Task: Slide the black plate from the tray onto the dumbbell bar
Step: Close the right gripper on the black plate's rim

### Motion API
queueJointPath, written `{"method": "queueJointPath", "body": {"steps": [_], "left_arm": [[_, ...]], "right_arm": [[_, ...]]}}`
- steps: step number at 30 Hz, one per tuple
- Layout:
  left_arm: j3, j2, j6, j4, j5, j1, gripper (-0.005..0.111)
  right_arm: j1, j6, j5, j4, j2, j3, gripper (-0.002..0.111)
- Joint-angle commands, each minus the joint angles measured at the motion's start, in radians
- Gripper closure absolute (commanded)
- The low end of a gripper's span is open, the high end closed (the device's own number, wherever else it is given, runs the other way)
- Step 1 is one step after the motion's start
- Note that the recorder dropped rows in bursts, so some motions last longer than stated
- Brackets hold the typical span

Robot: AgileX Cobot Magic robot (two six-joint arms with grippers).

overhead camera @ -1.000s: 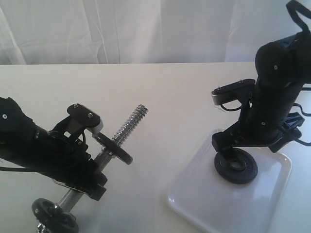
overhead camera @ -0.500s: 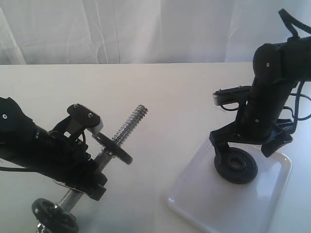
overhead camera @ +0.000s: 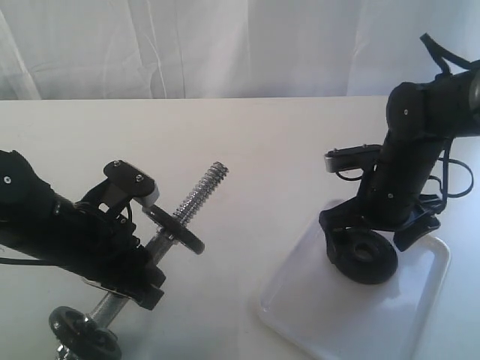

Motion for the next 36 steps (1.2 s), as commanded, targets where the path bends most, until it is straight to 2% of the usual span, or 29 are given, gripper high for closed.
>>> {"method": "queueJointPath", "body": {"steps": [1,5,16,19,22,27,29,36], "left_arm": [[-0.031,-0.053,0.002,-0.058,-0.040,0.000,0.107],[-0.031,-0.053,0.002,-0.058,-0.040,0.000,0.107],[-0.031,-0.053,0.002,-0.058,-0.040,0.000,0.107],[-0.031,-0.053,0.002,-0.058,-0.040,0.000,0.107],[-0.031,-0.053,0.002,-0.058,-0.040,0.000,0.107],[-0.031,-0.053,0.002,-0.058,-0.040,0.000,0.107],[-0.031,-0.053,0.002,-0.058,-0.040,0.000,0.107],[-0.031,-0.053,0.002,-0.062,-0.040,0.000,0.107]], "right_arm": [[-0.005,-0.050,-0.010,0.044,0.028,-0.005,0.005],[-0.005,0.006,-0.013,-0.029,0.050,-0.005,0.005],[-0.005,0.019,0.000,-0.022,0.110,-0.005,0.007],[-0.005,0.020,0.004,-0.022,0.147,-0.005,0.018],[-0.005,0.026,0.023,-0.018,0.163,-0.005,0.035],[-0.005,-0.014,0.021,0.024,0.165,-0.007,0.085],[-0.005,-0.029,0.021,0.026,0.165,-0.009,0.090],[-0.005,-0.036,0.014,0.026,0.150,-0.011,0.090]]}}
